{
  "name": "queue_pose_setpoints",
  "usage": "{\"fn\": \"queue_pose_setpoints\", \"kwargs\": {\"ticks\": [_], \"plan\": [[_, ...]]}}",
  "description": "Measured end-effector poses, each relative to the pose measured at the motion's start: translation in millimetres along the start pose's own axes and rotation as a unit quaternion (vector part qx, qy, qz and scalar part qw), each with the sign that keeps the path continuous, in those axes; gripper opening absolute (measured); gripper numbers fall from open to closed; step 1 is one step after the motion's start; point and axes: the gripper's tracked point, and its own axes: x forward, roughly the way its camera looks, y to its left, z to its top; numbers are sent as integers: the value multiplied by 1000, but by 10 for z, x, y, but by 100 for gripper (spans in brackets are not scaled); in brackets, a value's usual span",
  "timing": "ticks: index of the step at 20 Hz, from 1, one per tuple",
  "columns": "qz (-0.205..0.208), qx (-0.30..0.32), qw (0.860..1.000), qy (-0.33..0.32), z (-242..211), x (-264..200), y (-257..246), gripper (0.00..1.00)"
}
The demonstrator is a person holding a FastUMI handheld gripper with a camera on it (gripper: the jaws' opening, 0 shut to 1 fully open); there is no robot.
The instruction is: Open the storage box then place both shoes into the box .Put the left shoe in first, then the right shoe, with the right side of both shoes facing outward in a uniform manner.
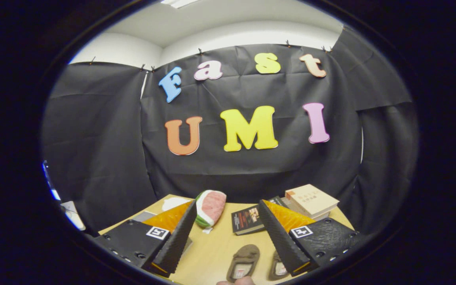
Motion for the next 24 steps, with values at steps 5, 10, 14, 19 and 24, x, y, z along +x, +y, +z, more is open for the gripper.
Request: {"fn": "queue_pose_setpoints", "kwargs": {"ticks": [5,10,14,19,24], "plan": [[44,35,998,37,-414,116,338,95],[82,80,989,93,-1025,249,646,95],[106,144,971,160,-1586,404,889,95],[141,184,950,208,-2043,515,1291,95],[182,242,921,244,-2329,559,1608,95]]}}
